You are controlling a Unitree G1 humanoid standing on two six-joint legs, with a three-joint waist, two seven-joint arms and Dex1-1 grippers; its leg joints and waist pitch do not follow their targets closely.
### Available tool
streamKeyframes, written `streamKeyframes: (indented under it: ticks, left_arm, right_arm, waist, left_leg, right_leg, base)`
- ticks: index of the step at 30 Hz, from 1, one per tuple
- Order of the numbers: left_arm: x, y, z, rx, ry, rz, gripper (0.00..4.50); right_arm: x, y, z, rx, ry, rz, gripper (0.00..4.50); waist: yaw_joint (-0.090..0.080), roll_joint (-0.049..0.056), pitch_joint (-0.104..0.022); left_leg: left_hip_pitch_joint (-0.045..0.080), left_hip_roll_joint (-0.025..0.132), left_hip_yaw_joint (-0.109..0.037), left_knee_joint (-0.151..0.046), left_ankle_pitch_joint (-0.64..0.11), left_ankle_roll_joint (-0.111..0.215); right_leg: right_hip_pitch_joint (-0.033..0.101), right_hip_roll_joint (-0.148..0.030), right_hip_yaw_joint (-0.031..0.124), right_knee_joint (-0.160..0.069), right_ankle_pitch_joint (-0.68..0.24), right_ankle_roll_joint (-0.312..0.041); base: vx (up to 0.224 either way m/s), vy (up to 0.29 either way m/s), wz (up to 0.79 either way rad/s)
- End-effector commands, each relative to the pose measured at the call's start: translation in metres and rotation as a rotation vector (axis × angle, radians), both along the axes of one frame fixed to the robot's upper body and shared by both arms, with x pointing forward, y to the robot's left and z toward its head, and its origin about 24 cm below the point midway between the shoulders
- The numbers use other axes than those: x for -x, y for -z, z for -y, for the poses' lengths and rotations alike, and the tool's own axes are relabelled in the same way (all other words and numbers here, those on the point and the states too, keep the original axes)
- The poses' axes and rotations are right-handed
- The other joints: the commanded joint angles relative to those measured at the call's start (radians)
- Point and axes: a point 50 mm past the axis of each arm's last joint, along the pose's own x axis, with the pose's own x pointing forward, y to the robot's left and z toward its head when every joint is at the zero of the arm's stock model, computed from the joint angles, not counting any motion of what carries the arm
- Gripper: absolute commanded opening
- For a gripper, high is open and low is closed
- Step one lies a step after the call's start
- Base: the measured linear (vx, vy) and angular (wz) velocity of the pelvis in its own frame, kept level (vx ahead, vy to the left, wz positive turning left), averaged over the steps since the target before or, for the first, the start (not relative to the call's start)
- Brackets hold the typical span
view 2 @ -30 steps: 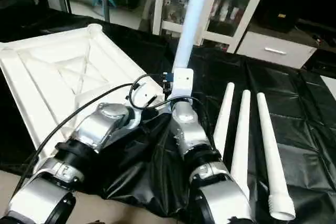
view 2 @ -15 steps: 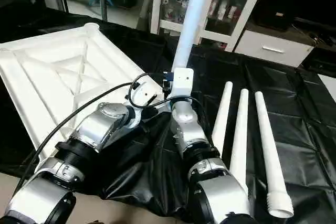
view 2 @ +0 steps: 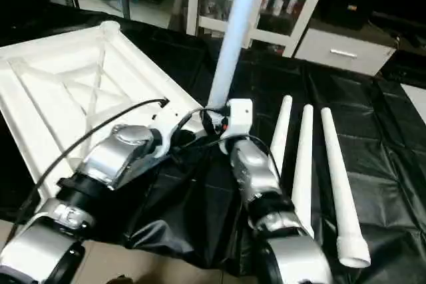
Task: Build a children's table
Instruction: Insert table leg to table base
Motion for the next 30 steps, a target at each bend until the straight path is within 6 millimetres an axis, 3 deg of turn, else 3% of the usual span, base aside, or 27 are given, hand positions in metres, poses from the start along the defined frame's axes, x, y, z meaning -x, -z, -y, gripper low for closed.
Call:
streamKeyframes:
  ticks: [1,2,3,7,15,19,26,28,30]
  left_arm:
    - [0.003,0.004,-0.009,-0.020,0.013,-0.017,0.00]
    - [0.003,0.005,-0.010,-0.021,0.015,-0.018,0.00]
    - [0.006,0.007,-0.016,-0.031,0.037,-0.035,0.00]
    - [0.014,0.013,-0.033,-0.083,0.115,-0.061,0.00]
    - [0.041,0.017,-0.058,-0.113,0.361,-0.148,0.00]
    - [0.056,0.016,-0.058,-0.115,0.511,-0.172,0.00]
    - [0.061,0.017,-0.053,-0.136,0.571,-0.174,0.00]
    - [0.062,0.016,-0.050,-0.132,0.594,-0.175,0.00]
    - [0.063,0.016,-0.049,-0.135,0.612,-0.178,0.00]
  right_arm:
    - [0.001,-0.008,0.012,-0.020,-0.054,0.029,4.00]
    - [0.002,-0.009,0.012,-0.020,-0.064,0.032,4.06]
    - [0.006,-0.013,0.017,-0.014,-0.137,0.046,4.06]
    - [0.015,-0.018,0.031,0.051,-0.298,0.050,4.46]
    - [0.026,-0.036,0.054,0.235,-0.558,0.073,4.49]
    - [0.033,-0.037,0.052,0.272,-0.682,0.053,4.49]
    - [0.050,-0.031,0.039,0.248,-0.895,-0.013,4.49]
    - [0.052,-0.029,0.037,0.267,-0.934,-0.026,4.49]
    - [0.050,-0.027,0.035,0.299,-0.935,-0.022,4.49]
  waist:
    - [0.002,0.013,-0.059]
    - [0.002,0.014,-0.061]
    - [0.001,0.024,-0.060]
    - [0.000,0.022,-0.059]
    - [0.002,0.020,-0.055]
    - [0.005,0.021,-0.055]
    - [0.021,0.019,-0.057]
    - [0.023,0.024,-0.058]
    - [0.024,0.021,-0.057]
  left_leg:
    - [0.010,0.032,0.001,-0.047,0.032,0.081]
    - [0.010,0.033,0.001,-0.046,0.032,0.080]
    - [0.012,0.035,0.000,-0.048,0.024,0.077]
    - [0.012,0.036,0.000,-0.046,0.017,0.080]
    - [0.014,0.038,0.002,-0.048,-0.035,0.061]
    - [0.018,0.038,0.005,-0.046,-0.028,0.069]
    - [0.020,0.040,0.010,-0.042,-0.030,0.068]
    - [0.021,0.041,0.011,-0.044,-0.045,0.050]
    - [0.022,0.040,0.012,-0.045,-0.058,0.037]
  right_leg:
    - [0.062,-0.064,0.046,-0.049,0.309,-0.213]
    - [0.063,-0.066,0.046,-0.047,0.304,-0.216]
    - [0.059,-0.067,0.045,-0.049,0.281,-0.224]
    - [0.060,-0.065,0.046,-0.049,0.265,-0.234]
    - [0.056,-0.067,0.046,-0.052,0.182,-0.245]
    - [0.050,-0.064,0.045,-0.049,0.189,-0.259]
    - [0.048,-0.065,0.044,-0.045,0.187,-0.259]
    - [0.048,-0.067,0.044,-0.044,0.171,-0.256]
    - [0.048,-0.067,0.044,-0.047,0.157,-0.254]
  base:
    - [0.000,0.000,0.00]
    - [0.000,0.000,0.00]
    - [0.000,0.000,0.00]
    - [0.000,0.000,0.00]
    - [0.000,0.000,0.00]
    - [0.000,0.000,0.00]
    - [0.000,0.000,0.00]
    - [0.000,0.000,0.00]
    - [0.000,0.000,0.00]
